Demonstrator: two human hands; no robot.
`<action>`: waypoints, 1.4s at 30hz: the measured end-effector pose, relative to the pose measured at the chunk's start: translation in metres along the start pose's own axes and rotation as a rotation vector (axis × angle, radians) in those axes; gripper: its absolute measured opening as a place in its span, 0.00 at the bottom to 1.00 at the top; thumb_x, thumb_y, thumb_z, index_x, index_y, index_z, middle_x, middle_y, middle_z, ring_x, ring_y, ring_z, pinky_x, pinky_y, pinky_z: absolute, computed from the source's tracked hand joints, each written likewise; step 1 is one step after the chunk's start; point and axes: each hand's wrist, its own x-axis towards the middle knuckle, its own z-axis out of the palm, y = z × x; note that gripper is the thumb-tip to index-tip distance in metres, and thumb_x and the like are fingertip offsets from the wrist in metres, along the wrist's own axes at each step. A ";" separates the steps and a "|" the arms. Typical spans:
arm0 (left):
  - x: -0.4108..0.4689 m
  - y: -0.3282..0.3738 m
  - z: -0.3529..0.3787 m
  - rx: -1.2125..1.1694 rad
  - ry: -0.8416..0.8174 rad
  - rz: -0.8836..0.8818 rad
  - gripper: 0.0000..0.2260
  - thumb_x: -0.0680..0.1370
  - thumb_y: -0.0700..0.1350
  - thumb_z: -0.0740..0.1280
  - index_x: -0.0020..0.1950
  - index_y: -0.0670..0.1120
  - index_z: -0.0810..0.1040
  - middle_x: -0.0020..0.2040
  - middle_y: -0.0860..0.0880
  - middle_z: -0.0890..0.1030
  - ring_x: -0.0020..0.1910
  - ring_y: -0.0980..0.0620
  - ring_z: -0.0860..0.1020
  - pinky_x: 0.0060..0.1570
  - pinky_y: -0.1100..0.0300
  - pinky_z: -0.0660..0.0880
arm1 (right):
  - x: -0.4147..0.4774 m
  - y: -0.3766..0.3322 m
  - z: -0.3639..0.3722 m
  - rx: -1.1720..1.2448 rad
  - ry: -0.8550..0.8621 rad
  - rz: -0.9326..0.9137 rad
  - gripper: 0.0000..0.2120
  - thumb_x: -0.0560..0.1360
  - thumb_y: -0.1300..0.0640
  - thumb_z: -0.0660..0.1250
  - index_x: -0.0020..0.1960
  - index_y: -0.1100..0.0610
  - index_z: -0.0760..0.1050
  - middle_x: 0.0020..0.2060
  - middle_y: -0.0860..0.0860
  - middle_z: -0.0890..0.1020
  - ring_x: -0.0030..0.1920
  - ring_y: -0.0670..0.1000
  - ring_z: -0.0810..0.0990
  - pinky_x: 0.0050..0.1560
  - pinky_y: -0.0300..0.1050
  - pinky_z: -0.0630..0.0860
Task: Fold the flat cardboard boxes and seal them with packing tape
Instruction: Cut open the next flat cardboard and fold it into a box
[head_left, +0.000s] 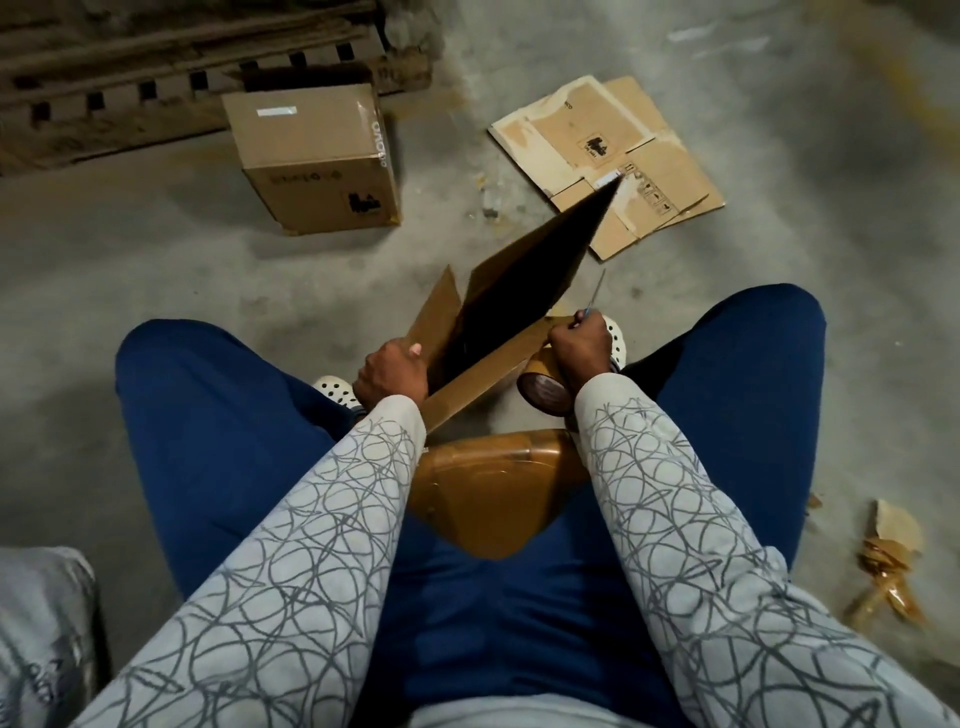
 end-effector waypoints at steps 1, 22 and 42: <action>0.001 0.000 -0.002 -0.065 0.022 -0.067 0.15 0.82 0.54 0.61 0.62 0.47 0.80 0.59 0.40 0.81 0.59 0.37 0.78 0.56 0.49 0.72 | -0.001 -0.001 -0.003 -0.018 0.019 -0.013 0.16 0.74 0.59 0.65 0.60 0.60 0.73 0.54 0.60 0.80 0.54 0.60 0.78 0.49 0.45 0.69; 0.034 -0.012 -0.020 -0.916 0.110 -0.607 0.13 0.82 0.42 0.63 0.64 0.42 0.79 0.63 0.44 0.79 0.62 0.43 0.78 0.63 0.46 0.76 | -0.010 0.001 -0.011 -0.152 -0.002 0.038 0.17 0.72 0.54 0.69 0.57 0.62 0.77 0.45 0.55 0.76 0.47 0.58 0.77 0.45 0.46 0.69; 0.033 -0.021 -0.008 -0.717 0.095 -0.417 0.14 0.81 0.48 0.65 0.66 0.49 0.80 0.65 0.47 0.80 0.63 0.42 0.77 0.67 0.51 0.72 | 0.006 0.000 -0.014 -0.031 0.069 -0.187 0.30 0.72 0.45 0.75 0.68 0.56 0.70 0.65 0.54 0.75 0.64 0.56 0.75 0.62 0.51 0.73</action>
